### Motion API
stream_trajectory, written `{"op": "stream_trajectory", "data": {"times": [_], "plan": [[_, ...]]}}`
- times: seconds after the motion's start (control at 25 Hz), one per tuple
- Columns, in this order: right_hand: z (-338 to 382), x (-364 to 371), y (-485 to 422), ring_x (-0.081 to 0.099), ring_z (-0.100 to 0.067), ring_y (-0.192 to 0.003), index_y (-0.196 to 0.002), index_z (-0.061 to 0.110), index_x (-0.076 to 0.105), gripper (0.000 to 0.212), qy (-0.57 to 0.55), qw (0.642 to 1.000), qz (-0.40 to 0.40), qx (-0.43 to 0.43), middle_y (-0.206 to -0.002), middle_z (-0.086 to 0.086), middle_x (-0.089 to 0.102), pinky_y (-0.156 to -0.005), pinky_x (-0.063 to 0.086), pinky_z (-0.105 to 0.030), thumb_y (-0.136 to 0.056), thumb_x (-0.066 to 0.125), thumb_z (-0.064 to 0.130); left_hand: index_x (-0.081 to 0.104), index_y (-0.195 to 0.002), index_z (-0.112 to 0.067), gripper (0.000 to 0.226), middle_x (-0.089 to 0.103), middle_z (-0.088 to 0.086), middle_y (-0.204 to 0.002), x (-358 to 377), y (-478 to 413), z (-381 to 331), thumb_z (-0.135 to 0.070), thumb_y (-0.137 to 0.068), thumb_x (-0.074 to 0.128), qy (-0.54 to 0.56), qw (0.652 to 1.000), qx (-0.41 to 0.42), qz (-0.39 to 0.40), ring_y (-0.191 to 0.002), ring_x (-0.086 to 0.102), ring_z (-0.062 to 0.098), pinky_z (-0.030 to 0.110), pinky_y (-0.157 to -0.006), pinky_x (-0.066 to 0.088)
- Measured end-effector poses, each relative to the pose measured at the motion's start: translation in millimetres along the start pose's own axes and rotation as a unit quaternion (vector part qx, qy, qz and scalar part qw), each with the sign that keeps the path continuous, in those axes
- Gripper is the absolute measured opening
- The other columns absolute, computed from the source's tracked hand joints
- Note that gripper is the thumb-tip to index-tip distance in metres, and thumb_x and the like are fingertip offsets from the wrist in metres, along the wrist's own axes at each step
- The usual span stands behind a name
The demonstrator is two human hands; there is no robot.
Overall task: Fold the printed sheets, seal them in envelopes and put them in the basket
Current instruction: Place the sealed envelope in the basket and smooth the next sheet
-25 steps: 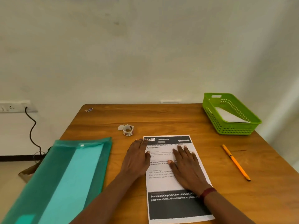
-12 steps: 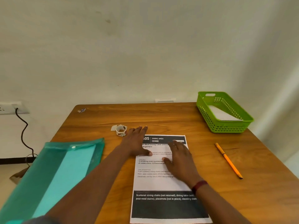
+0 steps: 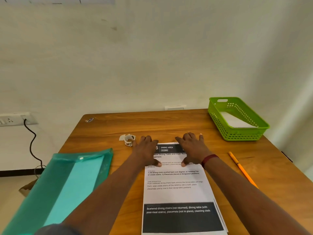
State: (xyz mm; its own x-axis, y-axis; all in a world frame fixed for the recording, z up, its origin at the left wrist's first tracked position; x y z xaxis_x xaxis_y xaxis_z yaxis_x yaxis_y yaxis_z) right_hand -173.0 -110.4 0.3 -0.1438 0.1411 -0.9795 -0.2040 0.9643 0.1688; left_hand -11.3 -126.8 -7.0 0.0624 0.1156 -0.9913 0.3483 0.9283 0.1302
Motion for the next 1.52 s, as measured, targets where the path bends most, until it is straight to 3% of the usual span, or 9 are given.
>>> {"op": "stream_trajectory", "data": {"times": [0.28,0.64,0.76,0.92,1.12,1.2,1.28,1.4,1.52], "plan": [[-7.1,-5.3,13.9,0.032,-0.031,-0.132,-0.148,0.027,0.028,0.103,-0.018,0.997,-0.067,0.021,-0.137,-0.008,0.037,-0.111,0.026,-0.062,-0.064,0.081,0.056,0.024,-0.15,-0.032,0.101,0.027,0.004,-0.154,1.7,11.3,5.9,-0.064,-0.069,0.074,0.045,0.998,-0.028,-0.047,-0.143,0.019,0.028,0.061,-0.108,0.024],[-11.9,0.6,24.7,0.018,-0.032,-0.144,-0.152,0.03,0.022,0.1,-0.039,0.995,-0.078,0.037,-0.157,-0.008,0.023,-0.112,0.024,-0.059,-0.072,0.075,0.057,0.018,-0.152,-0.036,0.097,0.017,0.004,-0.161,3.5,22.9,5.1,-0.063,-0.075,0.07,0.045,0.996,-0.042,-0.062,-0.147,0.01,0.03,0.065,-0.108,0.02],[-12.8,1.0,25.2,0.016,-0.032,-0.145,-0.151,0.03,0.021,0.101,-0.047,0.995,-0.078,0.039,-0.158,-0.007,0.021,-0.112,0.024,-0.06,-0.071,0.077,0.055,0.03,-0.147,-0.036,0.089,0.025,0.002,-0.157,-0.3,26.9,5.0,-0.061,-0.073,0.073,0.057,0.993,-0.041,-0.092,-0.145,0.016,0.028,0.063,-0.107,0.022],[-9.9,-1.0,24.8,0.01,-0.033,-0.147,-0.152,0.03,0.018,0.103,-0.048,0.996,-0.073,0.032,-0.159,-0.007,0.018,-0.113,0.019,-0.062,-0.071,0.078,0.052,0.046,-0.125,-0.03,0.067,0.048,-0.004,-0.133,-9.2,32.3,-3.5,-0.059,-0.072,0.074,0.057,0.988,-0.002,-0.145,-0.128,0.036,0.02,0.052,-0.101,0.026],[0.4,-11.4,40.0,0.037,-0.023,-0.136,-0.131,0.029,0.052,0.066,0.001,0.989,-0.146,-0.001,-0.136,0.0,0.052,-0.113,0.018,-0.063,-0.074,0.075,0.051,0.057,-0.116,-0.03,0.044,0.069,-0.007,-0.106,-22.2,39.1,-14.6,-0.052,-0.08,0.07,0.015,0.988,0.009,-0.153,-0.108,0.059,0.019,0.055,-0.102,0.024],[6.8,-8.4,48.2,0.055,-0.02,-0.121,-0.119,0.028,0.064,0.048,0.01,0.984,-0.178,-0.012,-0.118,0.002,0.066,-0.111,0.024,-0.063,-0.075,0.078,0.042,0.066,-0.11,-0.031,0.023,0.073,-0.006,-0.098,-26.3,42.7,-20.3,-0.038,-0.089,0.064,-0.026,0.985,0.013,-0.167,-0.099,0.065,0.019,0.054,-0.103,0.027],[13.4,-5.4,56.4,0.066,-0.021,-0.103,-0.109,0.026,0.07,0.032,0.001,0.974,-0.223,-0.027,-0.104,0.0,0.072,-0.107,0.036,-0.059,-0.078,0.078,0.024,0.068,-0.105,-0.03,0.017,0.074,-0.005,-0.095,-26.0,48.7,-29.0,-0.027,-0.093,0.056,-0.046,0.983,0.036,-0.176,-0.088,0.067,0.017,0.044,-0.096,0.038],[26.8,8.7,61.3,0.061,-0.029,-0.114,-0.13,0.016,0.06,0.049,-0.064,0.977,-0.198,-0.041,-0.124,-0.01,0.066,-0.103,0.045,-0.044,-0.084,0.057,-0.001,0.058,-0.127,-0.021,0.038,0.068,0.005,-0.117,-10.3,61.8,-46.4,-0.012,-0.09,0.052,-0.01,0.988,0.067,-0.136,-0.1,0.065,0.025,0.037,-0.077,0.05],[36.1,22.9,64.0,0.031,-0.027,-0.144,-0.149,0.011,0.036,0.059,-0.123,0.982,-0.14,-0.034,-0.155,-0.011,0.035,-0.117,0.025,-0.036,-0.091,0.045,0.002,0.029,-0.151,-0.011,0.062,0.039,0.014,-0.152,12.4,76.2,-58.2,-0.019,-0.093,0.048,0.014,0.994,0.064,-0.085,-0.137,0.041,0.03,0.041,-0.103,0.043]]}}
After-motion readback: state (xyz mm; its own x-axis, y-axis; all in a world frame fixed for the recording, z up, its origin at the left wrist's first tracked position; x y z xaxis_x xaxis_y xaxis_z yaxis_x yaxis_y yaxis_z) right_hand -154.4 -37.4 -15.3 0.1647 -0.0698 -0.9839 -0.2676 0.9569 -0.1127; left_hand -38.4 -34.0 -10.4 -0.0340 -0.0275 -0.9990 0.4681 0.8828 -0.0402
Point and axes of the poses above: each hand's wrist, its own y-axis away from the middle knuckle, its own x-axis out of the palm, z = x × y, the point moved 9 cm from there along -y, towards the middle knuckle
